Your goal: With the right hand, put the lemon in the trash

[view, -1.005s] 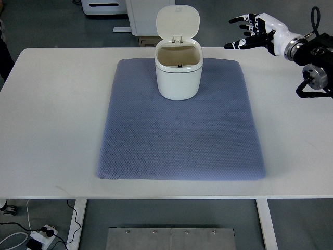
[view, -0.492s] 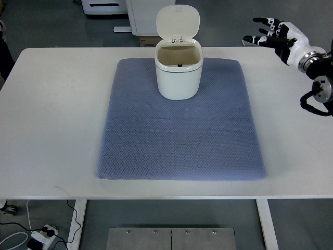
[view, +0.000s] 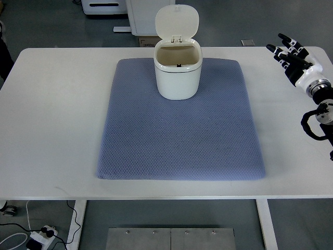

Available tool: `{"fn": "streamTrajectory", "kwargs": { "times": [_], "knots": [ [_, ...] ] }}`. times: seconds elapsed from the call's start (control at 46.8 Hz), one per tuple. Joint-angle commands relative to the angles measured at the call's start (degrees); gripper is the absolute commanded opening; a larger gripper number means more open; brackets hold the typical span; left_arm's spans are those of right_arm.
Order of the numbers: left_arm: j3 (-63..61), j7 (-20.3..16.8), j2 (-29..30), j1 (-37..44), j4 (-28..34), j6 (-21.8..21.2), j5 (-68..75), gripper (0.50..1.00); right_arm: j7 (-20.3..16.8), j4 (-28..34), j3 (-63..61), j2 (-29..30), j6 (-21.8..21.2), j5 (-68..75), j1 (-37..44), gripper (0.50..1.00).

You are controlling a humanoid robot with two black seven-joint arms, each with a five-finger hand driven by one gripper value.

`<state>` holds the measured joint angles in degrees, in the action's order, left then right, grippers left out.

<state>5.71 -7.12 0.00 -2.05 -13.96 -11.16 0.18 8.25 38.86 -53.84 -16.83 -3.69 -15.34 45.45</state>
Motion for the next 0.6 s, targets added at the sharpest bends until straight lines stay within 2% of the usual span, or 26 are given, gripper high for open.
{"fn": "streamTrajectory", "kwargs": {
  "times": [0.0,0.128,0.299,0.577],
  "knots": [
    [0.0,0.0,0.0,0.03,-0.01,0.0,0.0,1.0,1.77,-0.02,-1.97,1.19,0.0,-0.04,-1.15,1.0],
    [0.0,0.0,0.0,0.03,-0.01,0.0,0.0,1.0,2.65,0.33,-3.81,2.42,-0.17,-0.13,-3.26,1.0],
    [0.0,0.0,0.0,0.03,-0.01,0.0,0.0,1.0,2.74,0.6,-6.8,3.73,-2.98,-0.66,-6.34,1.0],
    [0.0,0.0,0.0,0.03,-0.01,0.0,0.0,1.0,5.55,0.6,-10.23,6.81,-4.48,-4.97,-8.98,1.0]
  ]
}}
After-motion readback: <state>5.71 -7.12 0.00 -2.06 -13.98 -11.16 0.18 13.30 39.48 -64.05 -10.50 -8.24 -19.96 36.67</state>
